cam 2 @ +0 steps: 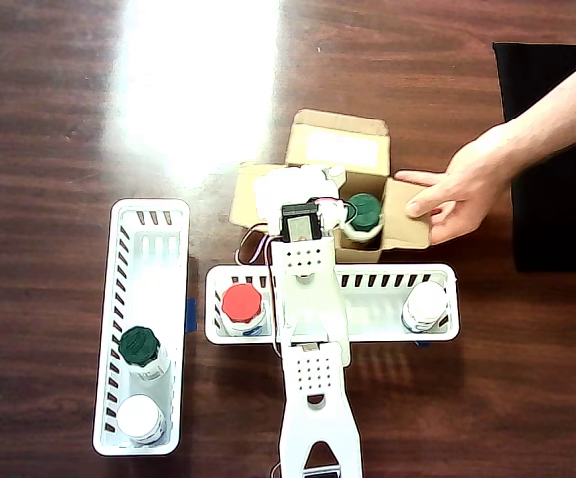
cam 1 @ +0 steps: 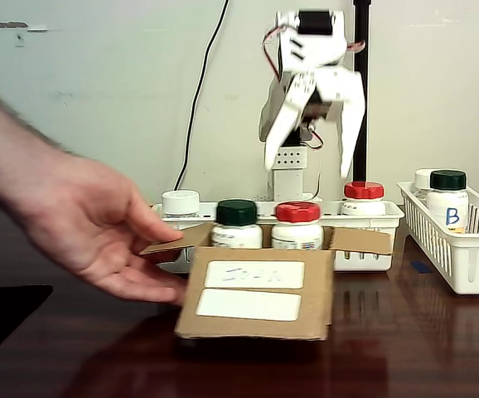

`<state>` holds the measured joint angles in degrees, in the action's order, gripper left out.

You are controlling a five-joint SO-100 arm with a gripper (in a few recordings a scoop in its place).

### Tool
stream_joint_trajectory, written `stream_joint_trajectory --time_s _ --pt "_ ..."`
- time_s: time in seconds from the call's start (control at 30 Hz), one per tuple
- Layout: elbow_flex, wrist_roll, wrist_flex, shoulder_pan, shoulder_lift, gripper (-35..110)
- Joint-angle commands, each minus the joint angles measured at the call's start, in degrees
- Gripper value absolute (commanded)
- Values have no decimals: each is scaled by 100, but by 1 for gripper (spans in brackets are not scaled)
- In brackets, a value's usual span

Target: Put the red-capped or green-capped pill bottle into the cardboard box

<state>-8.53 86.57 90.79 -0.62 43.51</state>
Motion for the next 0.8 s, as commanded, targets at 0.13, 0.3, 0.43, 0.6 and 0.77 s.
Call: stream_joint_trajectory --time_s 0.13,0.3,0.43,0.6,0.77 --pt "2522 114 26 -396 3366 62" --pt "4641 202 26 -562 5353 17" --pt "6064 352 26 -598 6627 -7" --pt "7550 404 26 -562 7638 5" --pt "9105 563 -475 -598 8517 0"
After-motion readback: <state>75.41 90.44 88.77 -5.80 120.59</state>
